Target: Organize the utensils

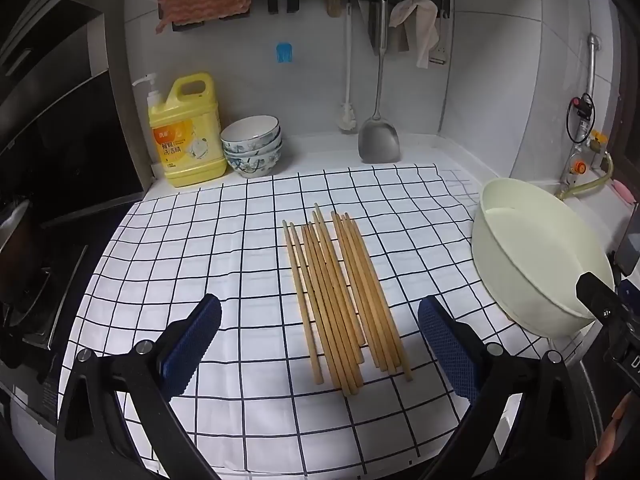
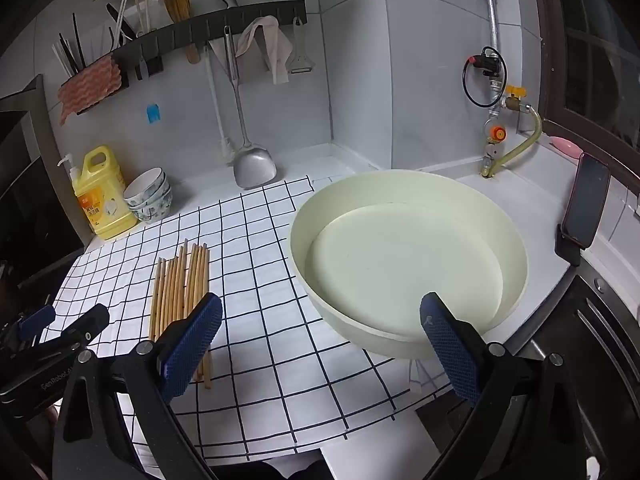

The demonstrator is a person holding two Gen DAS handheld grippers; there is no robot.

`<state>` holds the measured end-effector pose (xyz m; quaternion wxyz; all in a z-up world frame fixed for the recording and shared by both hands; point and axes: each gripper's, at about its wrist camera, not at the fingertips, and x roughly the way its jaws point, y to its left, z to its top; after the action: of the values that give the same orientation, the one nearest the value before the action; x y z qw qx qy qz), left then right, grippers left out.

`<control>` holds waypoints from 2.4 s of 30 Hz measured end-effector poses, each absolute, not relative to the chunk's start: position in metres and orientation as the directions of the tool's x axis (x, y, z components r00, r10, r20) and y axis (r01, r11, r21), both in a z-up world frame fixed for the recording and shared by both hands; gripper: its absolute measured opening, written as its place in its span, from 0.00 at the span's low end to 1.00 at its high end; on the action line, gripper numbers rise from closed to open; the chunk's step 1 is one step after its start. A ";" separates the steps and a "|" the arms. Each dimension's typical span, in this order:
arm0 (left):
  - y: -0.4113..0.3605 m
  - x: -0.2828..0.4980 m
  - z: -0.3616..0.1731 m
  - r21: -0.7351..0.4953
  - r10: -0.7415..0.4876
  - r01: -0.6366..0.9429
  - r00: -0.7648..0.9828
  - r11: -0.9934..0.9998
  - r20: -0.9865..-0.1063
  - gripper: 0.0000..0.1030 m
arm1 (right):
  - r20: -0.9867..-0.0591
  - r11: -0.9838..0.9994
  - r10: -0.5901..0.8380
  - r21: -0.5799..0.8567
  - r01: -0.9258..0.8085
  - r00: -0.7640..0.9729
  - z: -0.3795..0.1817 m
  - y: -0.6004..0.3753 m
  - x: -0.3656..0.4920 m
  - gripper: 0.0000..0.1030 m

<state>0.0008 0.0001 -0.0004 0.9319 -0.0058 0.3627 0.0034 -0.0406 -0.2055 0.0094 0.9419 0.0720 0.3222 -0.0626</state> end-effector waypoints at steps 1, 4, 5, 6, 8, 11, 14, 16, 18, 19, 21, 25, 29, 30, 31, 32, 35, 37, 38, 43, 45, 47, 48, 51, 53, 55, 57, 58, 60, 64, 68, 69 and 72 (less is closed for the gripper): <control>0.001 0.002 -0.001 -0.005 0.003 -0.009 0.736 1.000 -0.677 0.94 | -0.615 0.982 -0.073 0.094 0.165 0.785 0.010 -0.206 -0.041 0.92; -0.002 0.005 0.002 0.013 0.016 -0.010 0.740 1.000 -0.672 0.94 | -0.614 0.982 -0.075 0.093 0.166 0.786 0.010 -0.205 -0.041 0.92; -0.001 0.006 0.003 0.012 0.015 -0.009 0.739 1.000 -0.673 0.94 | -0.615 0.982 -0.075 0.092 0.166 0.785 0.010 -0.205 -0.040 0.92; -0.003 -0.001 0.003 0.026 0.028 -0.015 0.753 1.000 -0.657 0.94 | -0.615 0.982 -0.075 0.092 0.166 0.785 0.010 -0.205 -0.040 0.92; -0.004 -0.001 0.004 0.026 0.029 -0.016 0.756 1.000 -0.654 0.94 | -0.615 0.982 -0.076 0.092 0.166 0.785 0.010 -0.205 -0.040 0.92; -0.002 0.001 0.007 0.018 0.025 -0.017 0.755 1.000 -0.655 0.94 | -0.616 0.982 -0.074 0.092 0.166 0.785 0.009 -0.206 -0.040 0.92; -0.001 -0.002 0.007 0.017 0.027 -0.020 0.761 1.000 -0.649 0.94 | -0.615 0.982 -0.074 0.093 0.165 0.785 0.009 -0.206 -0.040 0.92; 0.000 -0.002 0.008 0.018 0.026 -0.019 0.762 1.000 -0.647 0.94 | -0.616 0.982 -0.074 0.093 0.165 0.784 0.009 -0.206 -0.040 0.92; 0.000 -0.002 0.008 0.018 0.027 -0.019 0.761 1.000 -0.649 0.94 | -0.615 0.982 -0.074 0.093 0.165 0.785 0.011 -0.206 -0.041 0.92; 0.000 -0.002 0.008 0.018 0.026 -0.019 0.761 1.000 -0.648 0.94 | -0.616 0.982 -0.073 0.093 0.165 0.785 0.012 -0.205 -0.041 0.92; 0.000 -0.002 0.008 0.016 0.025 -0.020 0.760 1.000 -0.650 0.94 | -0.614 0.982 -0.074 0.094 0.165 0.786 0.009 -0.209 -0.041 0.92; 0.000 -0.002 0.008 0.018 0.026 -0.019 0.761 1.000 -0.649 0.94 | -0.615 0.982 -0.075 0.093 0.166 0.785 0.008 -0.207 -0.039 0.92; 0.000 -0.002 0.007 0.017 0.025 -0.019 0.760 1.000 -0.650 0.94 | -0.615 0.982 -0.074 0.093 0.166 0.785 0.008 -0.207 -0.039 0.92; 0.000 -0.003 0.007 0.018 0.026 -0.019 0.760 1.000 -0.649 0.94 | -0.615 0.982 -0.075 0.093 0.166 0.785 0.007 -0.207 -0.039 0.92; 0.000 -0.002 0.007 0.018 0.026 -0.019 0.760 1.000 -0.649 0.94 | -0.615 0.982 -0.074 0.094 0.167 0.785 0.008 -0.206 -0.039 0.92; 0.000 -0.002 0.007 0.017 0.026 -0.019 0.760 1.000 -0.649 0.94 | -0.616 0.982 -0.074 0.094 0.166 0.785 0.008 -0.206 -0.039 0.92; -0.001 -0.003 0.007 0.017 0.026 -0.019 0.760 1.000 -0.649 0.94 | -0.616 0.982 -0.074 0.094 0.167 0.784 0.007 -0.207 -0.039 0.92; -0.001 -0.003 0.007 0.018 0.027 -0.020 0.761 1.000 -0.648 0.94 | -0.616 0.982 -0.074 0.094 0.166 0.784 0.008 -0.206 -0.039 0.92; 0.000 -0.003 0.007 0.018 0.026 -0.019 0.760 1.000 -0.649 0.94 | -0.616 0.982 -0.074 0.094 0.166 0.784 0.008 -0.206 -0.039 0.92; -0.001 -0.003 0.005 0.017 0.026 -0.019 0.761 1.000 -0.649 0.94 | -0.616 0.982 -0.074 0.094 0.166 0.784 0.008 -0.207 -0.040 0.92; -0.001 -0.003 0.005 0.019 0.027 -0.019 0.761 1.000 -0.648 0.94 | -0.615 0.981 -0.074 0.095 0.167 0.785 0.007 -0.207 -0.040 0.92; -0.001 -0.003 0.006 0.018 0.026 -0.019 0.760 1.000 -0.649 0.94 | -0.616 0.982 -0.074 0.094 0.166 0.784 0.008 -0.207 -0.040 0.92; -0.001 -0.003 0.006 0.018 0.026 -0.019 0.760 1.000 -0.649 0.94 | -0.617 0.982 -0.073 0.094 0.166 0.784 0.007 -0.207 -0.039 0.92; 0.000 -0.003 0.005 0.019 0.027 -0.019 0.760 1.000 -0.649 0.94 | -0.617 0.982 -0.074 0.093 0.165 0.784 0.008 -0.206 -0.040 0.92; 0.000 -0.003 0.005 0.017 0.027 -0.020 0.761 1.000 -0.649 0.94 | -0.617 0.982 -0.073 0.094 0.165 0.784 0.007 -0.206 -0.040 0.92; 0.000 -0.004 0.005 0.018 0.027 -0.020 0.761 1.000 -0.648 0.94 | -0.617 0.982 -0.074 0.093 0.166 0.784 0.007 -0.207 -0.039 0.92; 0.000 -0.004 0.005 0.018 0.027 -0.020 0.761 1.000 -0.649 0.94 | -0.617 0.982 -0.074 0.093 0.166 0.783 0.008 -0.206 -0.040 0.92; 0.001 -0.004 0.004 0.018 0.026 -0.019 0.761 1.000 -0.649 0.94 | -0.617 0.982 -0.074 0.093 0.166 0.783 0.007 -0.206 -0.040 0.92; 0.000 -0.004 0.005 0.019 0.027 -0.020 0.761 1.000 -0.648 0.94 | -0.617 0.982 -0.073 0.093 0.165 0.783 0.008 -0.206 -0.040 0.92; 0.001 -0.004 0.004 0.020 0.028 -0.020 0.761 1.000 -0.648 0.94 | -0.617 0.982 -0.073 0.094 0.166 0.783 0.008 -0.206 -0.040 0.92; 0.000 -0.004 0.005 0.020 0.028 -0.019 0.761 1.000 -0.648 0.94 | -0.617 0.982 -0.073 0.094 0.165 0.783 0.008 -0.206 -0.040 0.92; 0.001 -0.004 0.004 0.021 0.027 -0.018 0.761 1.000 -0.648 0.94 | -0.617 0.982 -0.073 0.094 0.166 0.783 0.008 -0.205 -0.040 0.92; 0.001 -0.004 0.004 0.021 0.027 -0.018 0.760 1.000 -0.649 0.94 | -0.617 0.982 -0.073 0.094 0.166 0.783 0.008 -0.206 -0.040 0.92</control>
<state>-0.0037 0.0010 0.0042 0.9381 0.0068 0.3460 0.0118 -0.0398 -0.2057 0.0081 0.9415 0.0719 0.3230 -0.0634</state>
